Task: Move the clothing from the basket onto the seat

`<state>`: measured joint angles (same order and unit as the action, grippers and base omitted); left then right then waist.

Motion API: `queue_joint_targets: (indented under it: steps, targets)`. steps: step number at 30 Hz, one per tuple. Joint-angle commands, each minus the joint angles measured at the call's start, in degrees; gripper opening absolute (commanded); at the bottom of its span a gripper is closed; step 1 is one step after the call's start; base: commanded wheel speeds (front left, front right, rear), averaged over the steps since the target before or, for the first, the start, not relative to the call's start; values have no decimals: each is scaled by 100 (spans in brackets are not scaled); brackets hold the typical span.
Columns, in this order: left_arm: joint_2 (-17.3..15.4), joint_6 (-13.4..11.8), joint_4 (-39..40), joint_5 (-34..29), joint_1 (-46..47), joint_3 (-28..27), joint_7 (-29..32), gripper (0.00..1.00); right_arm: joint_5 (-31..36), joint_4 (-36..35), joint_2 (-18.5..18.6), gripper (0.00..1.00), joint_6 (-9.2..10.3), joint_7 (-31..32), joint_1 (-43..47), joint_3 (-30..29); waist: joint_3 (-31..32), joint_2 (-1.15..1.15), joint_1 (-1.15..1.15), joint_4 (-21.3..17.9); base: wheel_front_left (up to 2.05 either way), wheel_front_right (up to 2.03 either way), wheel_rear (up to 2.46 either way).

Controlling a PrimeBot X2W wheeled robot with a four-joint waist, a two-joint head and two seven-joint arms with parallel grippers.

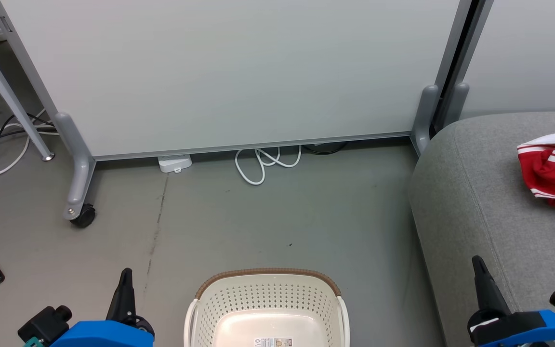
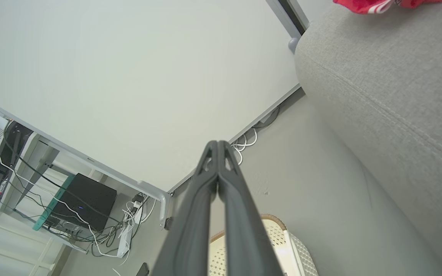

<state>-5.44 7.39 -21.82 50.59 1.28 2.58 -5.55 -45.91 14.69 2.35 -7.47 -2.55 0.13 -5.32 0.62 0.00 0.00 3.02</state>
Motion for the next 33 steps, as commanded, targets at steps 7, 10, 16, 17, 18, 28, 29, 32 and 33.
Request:
queue_joint_targets:
  steps: [7, 10, 16, 17, 18, 28, 29, 32, 33]
  targets:
    - [13, 7, 182, 565, 206, -151, 156, 0, -639, -86, 40, 0, -2, 129, -235, -29, -7, 0, 0, -25, 0, 0, 0]
    - [25, 7, 214, 753, 222, -190, 212, 0, -847, -87, 42, 0, -2, 168, -255, -33, -10, 0, 0, -36, 0, 0, 0]
    - [51, 8, 275, 1109, 256, -271, 318, 0, -1245, -86, 45, 0, -2, 247, -302, -43, -15, 0, 0, -56, 0, 0, 0]
    - [54, 8, 286, 1166, 263, -284, 338, 0, -1309, -87, 46, 0, -2, 261, -306, -45, -16, 0, 0, -60, 0, 0, 0]
    - [58, 9, 296, 1223, 267, -297, 352, 0, -1369, -86, 46, 0, -2, 272, -310, -46, -17, 0, 0, -63, 0, 0, 0]
    - [94, 10, 391, 1770, 324, -414, 513, 0, -1978, -86, 51, 0, -3, 395, -379, -61, -26, 0, 0, -97, 0, 0, 0]
    - [98, 10, 401, 1820, 327, -426, 531, 0, -2034, -85, 51, 0, -3, 404, -387, -63, -27, 0, 0, -101, 0, 0, 0]
    - [109, 10, 427, 1972, 332, -461, 575, 0, -2202, -87, 53, 0, -3, 440, -410, -67, -29, 0, 0, -111, 0, 0, 0]
    - [112, 11, 434, 2024, 337, -472, 595, 0, -2260, -87, 54, 0, -3, 452, -413, -68, -30, 0, 0, -115, 0, 0, 0]
